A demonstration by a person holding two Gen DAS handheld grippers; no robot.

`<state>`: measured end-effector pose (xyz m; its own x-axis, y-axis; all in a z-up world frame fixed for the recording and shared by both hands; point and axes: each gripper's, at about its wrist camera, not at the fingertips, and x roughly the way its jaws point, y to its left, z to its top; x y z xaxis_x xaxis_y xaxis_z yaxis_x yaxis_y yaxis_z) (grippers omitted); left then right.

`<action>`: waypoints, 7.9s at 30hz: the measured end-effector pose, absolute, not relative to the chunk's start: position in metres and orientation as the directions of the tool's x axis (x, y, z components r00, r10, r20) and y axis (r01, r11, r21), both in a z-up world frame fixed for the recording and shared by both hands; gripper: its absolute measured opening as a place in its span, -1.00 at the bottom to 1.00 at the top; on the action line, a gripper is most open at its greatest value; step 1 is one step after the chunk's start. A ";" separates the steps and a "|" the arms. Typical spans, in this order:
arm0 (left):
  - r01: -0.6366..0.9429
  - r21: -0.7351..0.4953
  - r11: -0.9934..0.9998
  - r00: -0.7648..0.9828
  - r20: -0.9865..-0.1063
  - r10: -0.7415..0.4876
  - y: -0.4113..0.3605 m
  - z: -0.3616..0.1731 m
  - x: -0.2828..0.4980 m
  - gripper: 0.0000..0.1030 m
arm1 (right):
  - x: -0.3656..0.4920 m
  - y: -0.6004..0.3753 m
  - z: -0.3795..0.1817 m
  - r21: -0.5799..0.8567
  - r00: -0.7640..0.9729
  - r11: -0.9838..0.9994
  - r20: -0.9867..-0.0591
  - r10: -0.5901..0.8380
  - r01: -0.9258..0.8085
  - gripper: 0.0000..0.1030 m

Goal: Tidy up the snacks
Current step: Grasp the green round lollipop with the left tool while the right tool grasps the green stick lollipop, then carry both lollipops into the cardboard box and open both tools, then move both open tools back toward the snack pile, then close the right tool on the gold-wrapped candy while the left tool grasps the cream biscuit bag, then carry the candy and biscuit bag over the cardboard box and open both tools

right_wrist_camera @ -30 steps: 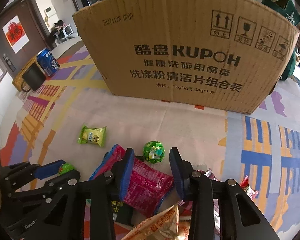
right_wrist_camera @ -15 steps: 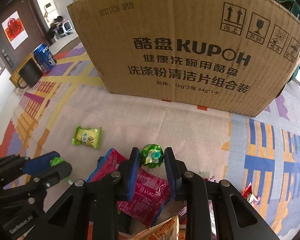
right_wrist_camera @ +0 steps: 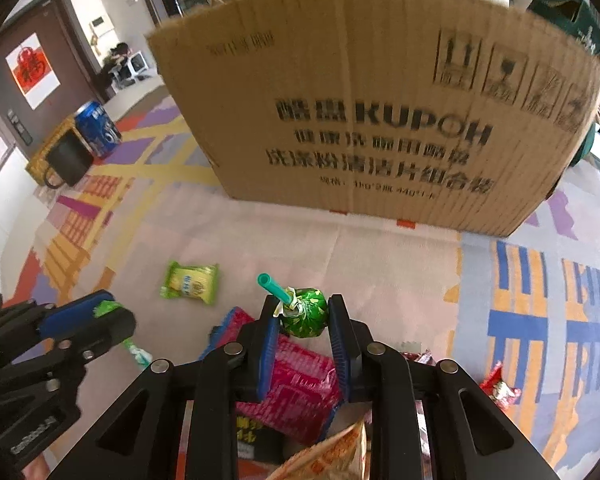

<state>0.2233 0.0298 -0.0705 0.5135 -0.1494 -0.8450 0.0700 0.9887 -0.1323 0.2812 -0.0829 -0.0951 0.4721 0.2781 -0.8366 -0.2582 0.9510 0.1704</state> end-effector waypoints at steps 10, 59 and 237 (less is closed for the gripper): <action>0.103 -0.130 0.986 0.575 -0.801 -0.166 0.021 -0.041 0.210 -0.52 | 0.252 -0.092 -0.043 0.182 0.563 0.942 -0.764 0.316 -0.282 -0.50; 0.149 -0.048 0.988 0.778 -0.610 -0.147 -0.017 0.084 0.317 -0.52 | 0.321 -0.137 0.068 0.137 0.755 0.961 -0.597 0.272 -0.239 -0.50; 0.297 -0.221 0.929 0.621 -0.694 -0.364 -0.048 0.025 0.210 -0.25 | 0.183 -0.179 0.011 0.184 0.712 0.977 -0.672 0.204 -0.107 -0.50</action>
<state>0.2096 -0.0476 0.0247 0.6211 -0.3636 -0.6943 0.2966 0.9290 -0.2212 0.1825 -0.1787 0.0111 0.7121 0.2044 -0.6717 -0.1072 0.9771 0.1837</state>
